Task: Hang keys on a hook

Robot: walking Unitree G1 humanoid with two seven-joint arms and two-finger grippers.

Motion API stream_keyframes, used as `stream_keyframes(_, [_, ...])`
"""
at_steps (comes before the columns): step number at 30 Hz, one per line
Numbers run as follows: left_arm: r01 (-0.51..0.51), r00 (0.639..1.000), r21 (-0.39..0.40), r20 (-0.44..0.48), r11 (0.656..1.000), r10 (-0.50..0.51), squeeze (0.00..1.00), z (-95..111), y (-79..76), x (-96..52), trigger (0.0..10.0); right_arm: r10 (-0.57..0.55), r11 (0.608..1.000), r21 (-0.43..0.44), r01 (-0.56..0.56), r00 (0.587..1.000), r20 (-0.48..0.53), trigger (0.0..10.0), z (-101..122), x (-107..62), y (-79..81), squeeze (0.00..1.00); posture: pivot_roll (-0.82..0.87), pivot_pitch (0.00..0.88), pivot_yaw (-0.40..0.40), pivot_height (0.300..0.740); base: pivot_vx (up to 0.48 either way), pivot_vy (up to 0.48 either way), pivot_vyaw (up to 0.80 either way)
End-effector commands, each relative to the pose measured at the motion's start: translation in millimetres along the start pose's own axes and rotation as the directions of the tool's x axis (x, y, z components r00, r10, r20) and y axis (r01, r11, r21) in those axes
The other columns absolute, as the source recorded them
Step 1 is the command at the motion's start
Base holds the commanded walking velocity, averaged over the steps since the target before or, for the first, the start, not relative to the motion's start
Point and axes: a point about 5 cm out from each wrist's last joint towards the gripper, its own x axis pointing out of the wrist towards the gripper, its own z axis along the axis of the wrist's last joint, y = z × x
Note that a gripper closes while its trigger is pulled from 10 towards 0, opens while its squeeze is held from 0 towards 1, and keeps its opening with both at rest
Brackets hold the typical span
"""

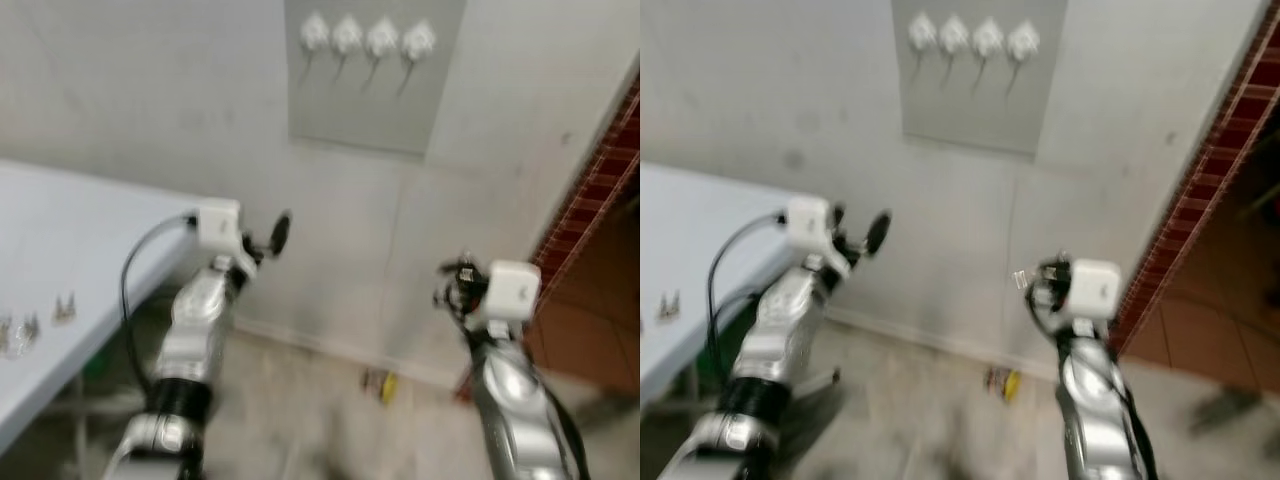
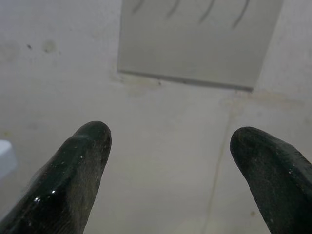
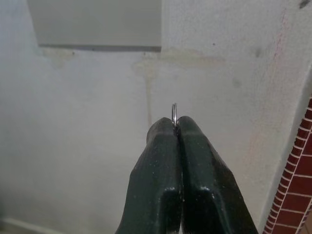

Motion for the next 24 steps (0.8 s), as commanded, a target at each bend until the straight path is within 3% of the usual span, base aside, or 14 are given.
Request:
stream_keyframes(1, [-0.014,1.0,0.008,0.0,1.0,0.014,0.0,3.9,6.9,0.0,10.0,0.033,0.999,0.018,-0.033,0.999,0.036,10.0,9.2,1.9,7.3,0.0,-0.05,0.0,-0.001,0.74,0.0,0.0,0.0])
stream_keyframes(4, [-0.015,1.0,0.006,-0.001,1.0,0.015,0.0,4.1,6.5,0.6,10.0,0.041,0.999,0.005,-0.041,0.999,0.034,10.0,9.0,1.6,7.6,0.0,-0.05,0.0,-0.003,0.74,0.0,0.0,0.0])
stream_keyframes(7, [-0.032,0.999,-0.07,-0.002,0.997,0.032,0.0,4.5,7.4,1.7,10.0,0.041,0.999,0.018,-0.042,0.999,0.034,10.0,9.3,1.5,7.7,0.0,-0.05,0.0,-0.002,0.74,0.0,0.0,0.0])
stream_keyframes(12, [-0.037,0.999,-0.047,-0.005,0.998,0.037,0.0,4.8,8.5,1.9,10.0,0.044,0.999,-0.002,-0.044,0.998,0.041,10.0,10.2,0.5,7.3,0.0,-0.05,0.0,-0.001,0.74,0.0,0.333,0.0])
stream_keyframes(24, [-0.02,1.0,-0.018,-0.01,1.0,0.02,0.0,5.7,7.5,1.9,10.0,0.063,0.998,-0.017,-0.062,0.996,0.06,10.0,12.3,-1.1,10.0,0.0,-0.05,0.0,0.0,0.74,0.0,0.0,0.0])
